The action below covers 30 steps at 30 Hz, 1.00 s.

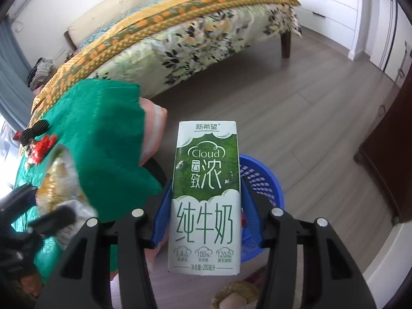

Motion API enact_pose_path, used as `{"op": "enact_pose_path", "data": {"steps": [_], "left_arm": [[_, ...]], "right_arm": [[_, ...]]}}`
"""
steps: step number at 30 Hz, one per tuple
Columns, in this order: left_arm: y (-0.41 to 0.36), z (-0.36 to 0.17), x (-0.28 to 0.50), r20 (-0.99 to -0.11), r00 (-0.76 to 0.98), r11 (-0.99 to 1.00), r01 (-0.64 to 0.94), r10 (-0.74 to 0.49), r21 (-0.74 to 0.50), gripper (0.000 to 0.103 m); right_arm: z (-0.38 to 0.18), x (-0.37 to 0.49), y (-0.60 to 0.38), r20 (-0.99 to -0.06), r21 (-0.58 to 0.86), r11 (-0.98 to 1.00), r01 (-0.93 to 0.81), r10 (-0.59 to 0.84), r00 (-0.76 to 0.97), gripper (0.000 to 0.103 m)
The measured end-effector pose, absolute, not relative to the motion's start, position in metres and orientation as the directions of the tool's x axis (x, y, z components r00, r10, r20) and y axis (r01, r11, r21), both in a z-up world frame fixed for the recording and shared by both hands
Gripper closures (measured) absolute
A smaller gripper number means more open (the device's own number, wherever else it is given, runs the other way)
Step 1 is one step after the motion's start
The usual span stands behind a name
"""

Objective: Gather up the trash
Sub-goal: 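Carry both items over the blue wastebasket and open both tools to drop them, then swing both open tools back over the bed toward the remaining trash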

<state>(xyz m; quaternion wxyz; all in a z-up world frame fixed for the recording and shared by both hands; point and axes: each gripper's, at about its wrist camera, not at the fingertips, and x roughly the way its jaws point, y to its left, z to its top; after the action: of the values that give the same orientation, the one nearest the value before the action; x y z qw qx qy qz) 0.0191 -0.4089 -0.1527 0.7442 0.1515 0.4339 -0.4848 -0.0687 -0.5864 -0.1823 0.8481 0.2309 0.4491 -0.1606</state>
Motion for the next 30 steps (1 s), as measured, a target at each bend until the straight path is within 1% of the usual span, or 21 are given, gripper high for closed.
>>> {"op": "enact_pose_path", "data": {"steps": [6, 9, 10, 11, 12, 13, 15, 17, 19, 20, 21, 22, 26, 30], "left_arm": [[-0.452, -0.195, 0.021, -0.826, 0.13, 0.47, 0.865, -0.548, -0.175, 0.055], [-0.463, -0.212, 0.022, -0.835, 0.129, 0.473, 0.864, -0.535, -0.17, 0.052], [-0.466, -0.217, 0.024, -0.837, 0.134, 0.479, 0.862, -0.53, -0.165, 0.046], [-0.47, -0.223, 0.026, -0.838, 0.135, 0.482, 0.86, -0.529, -0.166, 0.04], [-0.472, -0.226, 0.028, -0.837, 0.136, 0.486, 0.858, -0.53, -0.168, 0.029], [-0.473, -0.227, 0.029, -0.835, 0.145, 0.492, 0.855, -0.531, -0.165, 0.023], [-0.472, -0.221, 0.029, -0.825, 0.166, 0.504, 0.849, -0.541, -0.159, 0.019], [-0.464, -0.207, 0.028, -0.805, 0.181, 0.508, 0.845, -0.565, -0.167, 0.014], [-0.455, -0.19, 0.025, -0.78, 0.21, 0.513, 0.843, -0.589, -0.16, 0.009], [-0.45, -0.183, 0.023, -0.77, 0.225, 0.515, 0.844, -0.597, -0.153, 0.008], [-0.443, -0.175, 0.022, -0.759, 0.243, 0.518, 0.843, -0.605, -0.143, 0.006], [-0.436, -0.166, 0.019, -0.746, 0.262, 0.522, 0.842, -0.612, -0.133, 0.005], [-0.395, -0.141, 0.014, -0.701, 0.356, 0.564, 0.822, -0.618, -0.08, 0.005], [-0.348, -0.133, 0.016, -0.697, 0.428, 0.623, 0.781, -0.575, -0.035, 0.005]], "right_arm": [[-0.205, -0.071, -0.616, -0.842, 0.296, 0.808, 0.51, -0.031, 0.539, 0.053], [-0.212, -0.07, -0.626, -0.84, 0.327, 0.791, 0.518, -0.007, 0.542, 0.052], [-0.216, -0.069, -0.63, -0.84, 0.344, 0.782, 0.52, 0.009, 0.542, 0.051], [-0.219, -0.069, -0.634, -0.84, 0.354, 0.775, 0.523, 0.018, 0.542, 0.045], [-0.222, -0.069, -0.637, -0.839, 0.364, 0.768, 0.528, 0.024, 0.544, 0.031], [-0.224, -0.071, -0.641, -0.836, 0.374, 0.754, 0.54, 0.022, 0.548, 0.028], [-0.222, -0.074, -0.645, -0.827, 0.389, 0.737, 0.552, 0.017, 0.561, 0.028], [-0.215, -0.081, -0.648, -0.814, 0.395, 0.729, 0.559, -0.004, 0.58, 0.025], [-0.209, -0.085, -0.648, -0.807, 0.384, 0.727, 0.569, -0.036, 0.59, 0.019], [-0.206, -0.087, -0.648, -0.801, 0.38, 0.725, 0.574, -0.051, 0.596, 0.018], [-0.204, -0.09, -0.648, -0.796, 0.375, 0.724, 0.579, -0.068, 0.601, 0.013], [-0.199, -0.093, -0.645, -0.79, 0.359, 0.726, 0.586, -0.097, 0.605, 0.01], [-0.186, -0.096, -0.627, -0.769, 0.284, 0.752, 0.594, -0.191, 0.61, 0.009], [-0.174, -0.086, -0.594, -0.734, 0.203, 0.816, 0.541, -0.239, 0.636, 0.009]]}}
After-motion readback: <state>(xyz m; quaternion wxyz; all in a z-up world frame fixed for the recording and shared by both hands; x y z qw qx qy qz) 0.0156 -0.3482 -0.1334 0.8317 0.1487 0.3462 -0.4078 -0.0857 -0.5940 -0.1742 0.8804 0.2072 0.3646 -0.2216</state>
